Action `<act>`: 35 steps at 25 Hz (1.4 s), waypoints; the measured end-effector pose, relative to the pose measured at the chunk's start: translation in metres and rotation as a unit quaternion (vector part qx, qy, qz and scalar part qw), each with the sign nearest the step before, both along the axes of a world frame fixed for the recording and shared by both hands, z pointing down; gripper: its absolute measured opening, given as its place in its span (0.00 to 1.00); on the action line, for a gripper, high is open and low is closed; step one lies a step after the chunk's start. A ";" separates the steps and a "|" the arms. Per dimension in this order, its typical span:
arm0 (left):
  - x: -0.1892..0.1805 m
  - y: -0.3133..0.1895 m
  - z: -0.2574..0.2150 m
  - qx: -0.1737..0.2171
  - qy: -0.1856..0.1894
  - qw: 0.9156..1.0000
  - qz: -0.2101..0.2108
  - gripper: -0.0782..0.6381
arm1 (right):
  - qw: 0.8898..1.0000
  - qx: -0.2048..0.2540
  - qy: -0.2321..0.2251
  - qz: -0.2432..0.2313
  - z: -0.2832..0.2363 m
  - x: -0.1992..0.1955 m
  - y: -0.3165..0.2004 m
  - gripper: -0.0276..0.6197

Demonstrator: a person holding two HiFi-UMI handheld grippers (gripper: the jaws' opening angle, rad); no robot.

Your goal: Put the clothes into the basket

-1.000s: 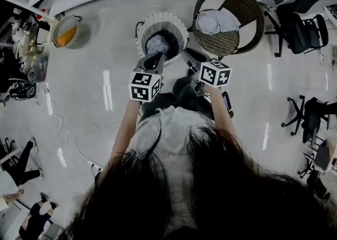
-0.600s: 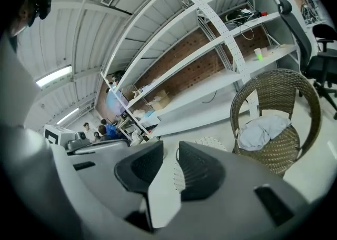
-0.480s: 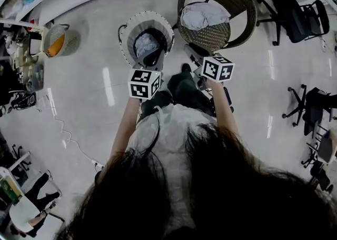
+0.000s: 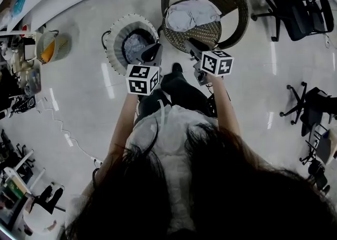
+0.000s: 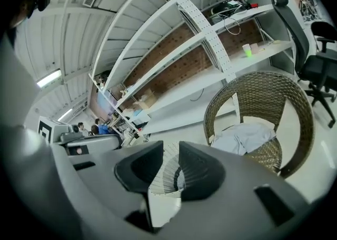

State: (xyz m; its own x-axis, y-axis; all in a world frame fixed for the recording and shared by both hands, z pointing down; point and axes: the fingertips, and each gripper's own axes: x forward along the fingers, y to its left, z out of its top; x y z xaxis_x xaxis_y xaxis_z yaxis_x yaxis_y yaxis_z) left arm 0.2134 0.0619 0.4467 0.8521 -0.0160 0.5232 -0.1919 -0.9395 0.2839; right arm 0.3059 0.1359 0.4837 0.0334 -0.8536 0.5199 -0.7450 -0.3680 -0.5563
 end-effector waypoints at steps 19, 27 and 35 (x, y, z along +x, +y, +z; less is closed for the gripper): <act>0.105 -0.021 0.118 -0.015 -0.085 0.996 -0.014 0.15 | 0.981 -0.141 0.065 -0.113 0.182 0.145 -0.008 0.20; 0.114 -0.050 0.181 -0.027 -0.112 0.993 -0.035 0.15 | 0.950 -0.212 0.104 -0.203 0.264 0.168 -0.025 0.36; 0.128 -0.055 0.217 -0.031 -0.131 0.991 -0.017 0.15 | 0.916 -0.270 0.142 -0.261 0.328 0.192 -0.043 0.45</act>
